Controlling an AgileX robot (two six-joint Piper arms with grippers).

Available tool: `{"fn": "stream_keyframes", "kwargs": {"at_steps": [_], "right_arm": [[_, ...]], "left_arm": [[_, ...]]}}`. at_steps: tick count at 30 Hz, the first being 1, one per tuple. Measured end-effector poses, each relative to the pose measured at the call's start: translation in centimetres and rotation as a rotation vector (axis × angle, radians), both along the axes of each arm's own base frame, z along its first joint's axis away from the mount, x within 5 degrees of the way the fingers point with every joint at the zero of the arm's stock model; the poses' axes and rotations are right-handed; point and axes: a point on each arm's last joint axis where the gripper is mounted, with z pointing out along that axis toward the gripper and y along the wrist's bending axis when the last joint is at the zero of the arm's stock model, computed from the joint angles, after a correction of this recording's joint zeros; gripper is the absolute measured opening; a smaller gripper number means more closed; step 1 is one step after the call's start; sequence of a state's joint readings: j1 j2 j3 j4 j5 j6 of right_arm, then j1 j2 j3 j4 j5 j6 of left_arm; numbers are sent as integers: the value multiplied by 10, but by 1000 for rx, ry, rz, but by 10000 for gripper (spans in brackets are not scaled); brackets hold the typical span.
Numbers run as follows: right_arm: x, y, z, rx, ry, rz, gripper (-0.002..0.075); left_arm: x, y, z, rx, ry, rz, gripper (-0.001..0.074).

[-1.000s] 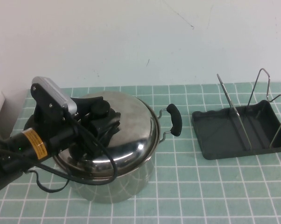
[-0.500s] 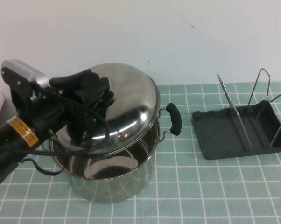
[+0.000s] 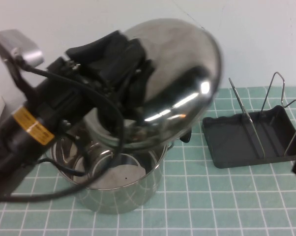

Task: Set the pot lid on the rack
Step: Hand over the pot lid

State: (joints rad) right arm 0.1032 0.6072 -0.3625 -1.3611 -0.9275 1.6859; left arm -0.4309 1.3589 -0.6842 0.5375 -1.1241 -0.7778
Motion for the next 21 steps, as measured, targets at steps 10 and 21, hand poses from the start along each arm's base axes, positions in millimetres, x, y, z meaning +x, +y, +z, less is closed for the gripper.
{"fn": "stream_keyframes", "kwargs": {"at_steps": [10, 21], "right_arm": [[21, 9, -1, 210, 133, 167, 359], [26, 2, 15, 419, 113, 133, 564]], "left_arm": [[-36, -54, 35, -141, -86, -141, 323], [-65, -79, 36, -117, -143, -228, 323]]}}
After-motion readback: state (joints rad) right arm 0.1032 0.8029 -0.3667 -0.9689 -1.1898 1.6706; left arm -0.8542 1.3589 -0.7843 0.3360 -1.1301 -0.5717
